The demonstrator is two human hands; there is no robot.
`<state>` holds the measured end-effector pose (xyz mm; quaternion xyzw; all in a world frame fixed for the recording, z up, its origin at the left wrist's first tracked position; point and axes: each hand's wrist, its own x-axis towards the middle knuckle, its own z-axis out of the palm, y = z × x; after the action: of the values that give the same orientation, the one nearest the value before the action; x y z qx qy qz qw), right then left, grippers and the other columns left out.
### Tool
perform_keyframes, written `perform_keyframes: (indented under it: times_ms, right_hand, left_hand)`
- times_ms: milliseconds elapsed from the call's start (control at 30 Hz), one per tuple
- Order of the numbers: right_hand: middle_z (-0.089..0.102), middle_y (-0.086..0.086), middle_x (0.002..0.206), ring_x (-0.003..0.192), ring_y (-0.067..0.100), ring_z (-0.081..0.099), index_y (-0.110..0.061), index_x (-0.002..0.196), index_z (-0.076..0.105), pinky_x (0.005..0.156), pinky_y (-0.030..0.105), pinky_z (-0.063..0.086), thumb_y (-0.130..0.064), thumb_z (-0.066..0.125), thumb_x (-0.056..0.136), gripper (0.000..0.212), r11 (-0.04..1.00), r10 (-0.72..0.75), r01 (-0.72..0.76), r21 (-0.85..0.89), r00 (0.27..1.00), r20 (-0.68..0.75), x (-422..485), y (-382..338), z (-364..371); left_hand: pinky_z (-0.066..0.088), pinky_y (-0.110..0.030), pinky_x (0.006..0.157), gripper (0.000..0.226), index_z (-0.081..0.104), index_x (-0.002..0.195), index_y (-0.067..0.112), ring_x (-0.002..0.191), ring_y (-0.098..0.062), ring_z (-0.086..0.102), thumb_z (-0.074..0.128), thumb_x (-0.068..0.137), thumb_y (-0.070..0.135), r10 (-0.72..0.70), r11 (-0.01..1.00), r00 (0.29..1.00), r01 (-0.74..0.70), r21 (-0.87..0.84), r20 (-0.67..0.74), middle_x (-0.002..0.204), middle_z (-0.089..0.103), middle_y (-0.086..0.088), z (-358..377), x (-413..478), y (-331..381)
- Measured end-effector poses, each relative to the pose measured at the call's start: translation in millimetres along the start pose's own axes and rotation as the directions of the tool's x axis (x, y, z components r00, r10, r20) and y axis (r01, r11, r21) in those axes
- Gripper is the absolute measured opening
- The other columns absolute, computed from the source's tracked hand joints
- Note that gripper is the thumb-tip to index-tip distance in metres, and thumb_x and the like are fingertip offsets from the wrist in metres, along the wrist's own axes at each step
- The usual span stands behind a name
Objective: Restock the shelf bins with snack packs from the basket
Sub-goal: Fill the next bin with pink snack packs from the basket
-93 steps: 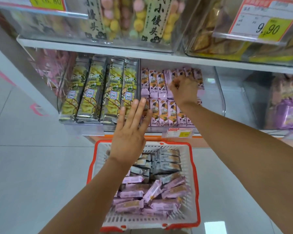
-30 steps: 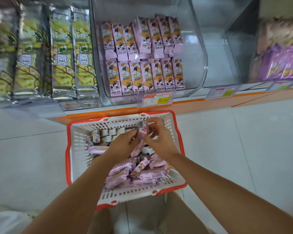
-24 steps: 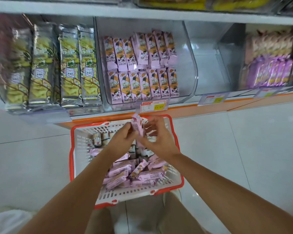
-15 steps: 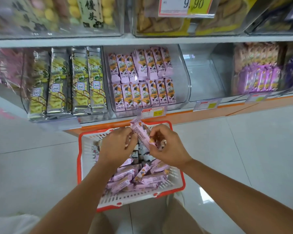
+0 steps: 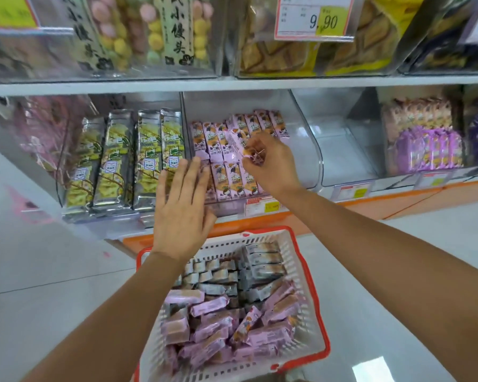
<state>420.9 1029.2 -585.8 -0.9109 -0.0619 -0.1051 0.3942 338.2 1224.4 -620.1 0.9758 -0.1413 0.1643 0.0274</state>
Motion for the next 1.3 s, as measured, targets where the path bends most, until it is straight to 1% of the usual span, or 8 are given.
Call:
perform_keyframes:
  times_ms: [200,333,433,667,967,1133,1200,1300]
  right_hand:
    - [0.067,0.007,0.093,0.078,0.019,0.063,-0.01,0.1,0.063,0.074,0.036,0.056,-0.012,0.073,0.082,0.021,0.991,-0.032,0.024,-0.129,0.998,-0.062,35,15,32]
    - [0.068,0.003,0.091,0.08,0.015,0.062,-0.009,0.098,0.067,0.074,0.027,0.053,-0.015,0.074,0.083,0.018,0.987,-0.053,0.034,-0.155,0.991,-0.119,51,7,43]
    - [0.064,0.001,0.081,0.075,0.018,0.061,-0.012,0.095,0.068,0.071,0.035,0.053,-0.018,0.071,0.082,0.015,0.972,-0.105,0.068,-0.223,0.981,-0.162,60,3,55]
    - [0.059,0.014,0.113,0.106,0.027,0.056,-0.008,0.1,0.069,0.091,0.033,0.043,-0.026,0.071,0.086,0.023,0.918,-0.004,-0.038,-0.394,0.994,-0.105,69,9,71]
    - [0.05,0.015,0.127,0.122,0.029,0.047,-0.015,0.113,0.07,0.107,0.037,0.036,-0.025,0.07,0.087,0.029,0.937,0.021,-0.03,-0.348,0.999,-0.029,64,11,64]
    - [0.059,0.01,0.109,0.093,0.016,0.057,-0.01,0.114,0.068,0.086,0.026,0.044,-0.024,0.067,0.089,0.028,0.967,-0.087,0.067,-0.245,0.994,-0.072,42,0,55]
    - [0.061,0.001,0.092,0.072,0.002,0.051,-0.009,0.109,0.069,0.075,0.025,0.046,-0.022,0.065,0.09,0.024,0.979,-0.124,0.106,-0.173,0.988,-0.096,26,-8,51]
    - [0.056,-0.008,0.075,0.063,0.0,0.048,-0.012,0.102,0.069,0.065,0.025,0.044,-0.021,0.064,0.092,0.015,0.989,-0.128,0.118,-0.089,0.984,-0.124,-2,-15,46]
  left_hand:
    - [0.007,-0.054,0.121,0.072,0.035,0.151,0.003,0.15,-0.033,0.019,0.044,0.088,0.038,0.054,0.997,0.996,-0.05,0.052,-0.072,0.162,0.019,-0.017,17,3,-11]
    - [0.011,-0.055,0.12,0.071,0.038,0.149,0.004,0.149,-0.035,0.02,0.041,0.089,0.04,0.067,0.995,0.99,-0.057,0.082,-0.126,0.162,0.019,-0.019,25,1,-11]
    - [0.014,-0.054,0.12,0.07,0.042,0.147,0.004,0.148,-0.034,0.023,0.044,0.086,0.04,0.07,0.994,0.983,-0.056,0.089,-0.168,0.161,0.021,-0.019,29,2,-12]
    - [0.016,-0.052,0.118,0.074,0.039,0.149,0.005,0.148,-0.035,0.025,0.035,0.087,0.045,0.084,0.991,0.981,-0.063,0.119,-0.176,0.162,0.021,-0.017,34,1,-16]
    - [0.021,-0.052,0.117,0.073,0.038,0.149,0.005,0.148,-0.034,0.025,0.031,0.089,0.045,0.096,0.99,0.981,-0.076,0.121,-0.171,0.161,0.022,-0.017,36,1,-17]
    - [0.015,-0.052,0.12,0.071,0.032,0.153,0.007,0.151,-0.032,0.016,0.029,0.092,0.043,0.097,0.988,0.983,-0.076,0.135,-0.156,0.163,0.016,-0.016,37,-2,-16]
    - [0.01,-0.052,0.122,0.069,0.029,0.154,0.006,0.152,-0.031,0.013,0.029,0.094,0.039,0.108,0.987,0.979,-0.085,0.136,-0.173,0.164,0.015,-0.014,36,-8,-14]
    - [0.006,-0.051,0.122,0.068,0.029,0.153,0.004,0.15,-0.031,0.015,0.034,0.092,0.033,0.131,0.985,0.971,-0.105,0.134,-0.198,0.162,0.021,-0.013,37,-25,-11]
